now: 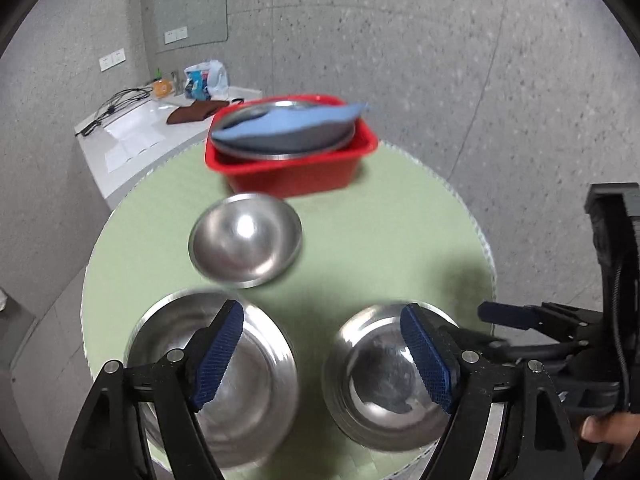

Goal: Organize plates and bowls

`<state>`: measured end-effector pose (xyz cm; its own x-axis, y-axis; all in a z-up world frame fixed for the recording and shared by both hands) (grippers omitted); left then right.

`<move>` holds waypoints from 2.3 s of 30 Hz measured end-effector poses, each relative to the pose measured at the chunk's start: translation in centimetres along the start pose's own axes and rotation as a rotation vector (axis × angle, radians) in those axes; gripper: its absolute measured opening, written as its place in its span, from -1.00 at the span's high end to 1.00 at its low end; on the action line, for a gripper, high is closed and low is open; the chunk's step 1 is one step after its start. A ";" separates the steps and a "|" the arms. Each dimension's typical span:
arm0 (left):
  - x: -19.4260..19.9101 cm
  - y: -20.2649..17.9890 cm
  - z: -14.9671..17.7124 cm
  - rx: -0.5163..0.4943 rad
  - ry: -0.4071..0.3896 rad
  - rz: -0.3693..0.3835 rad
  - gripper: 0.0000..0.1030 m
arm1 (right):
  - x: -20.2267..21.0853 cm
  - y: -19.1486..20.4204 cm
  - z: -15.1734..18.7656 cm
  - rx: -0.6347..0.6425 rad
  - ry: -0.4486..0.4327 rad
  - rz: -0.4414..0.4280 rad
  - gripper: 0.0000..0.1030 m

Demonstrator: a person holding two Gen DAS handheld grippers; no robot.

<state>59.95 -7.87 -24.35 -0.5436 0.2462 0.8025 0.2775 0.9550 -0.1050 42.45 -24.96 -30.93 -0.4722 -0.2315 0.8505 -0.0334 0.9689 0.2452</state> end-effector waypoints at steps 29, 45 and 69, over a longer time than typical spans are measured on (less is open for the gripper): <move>-0.5 -3.0 4.2 0.087 0.094 -0.138 -0.19 | -4.5 -1.0 1.8 0.098 0.130 -0.201 0.78; -1.5 -1.8 2.0 0.058 0.051 -0.157 0.35 | -5.2 -1.4 2.3 -0.048 0.121 -0.376 0.80; 5.7 0.9 0.9 0.121 -0.085 -0.074 0.80 | -0.3 2.9 -1.8 -0.070 -0.029 -0.489 0.80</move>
<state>56.36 -5.44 -20.39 -0.6255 0.1822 0.7587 0.1393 0.9828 -0.1212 44.11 -22.27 -29.61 -0.4405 -0.6542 0.6149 -0.1984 0.7389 0.6440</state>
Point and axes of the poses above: each gripper's, at about its wrist camera, not at the fingertips, and x roughly against the way its jaws point, y to its left, z to its underside, the point moved 7 cm from there along -x, roughly the way its jaws point, and after that the axes turned 7 degrees about x, right-handed, at the moved point
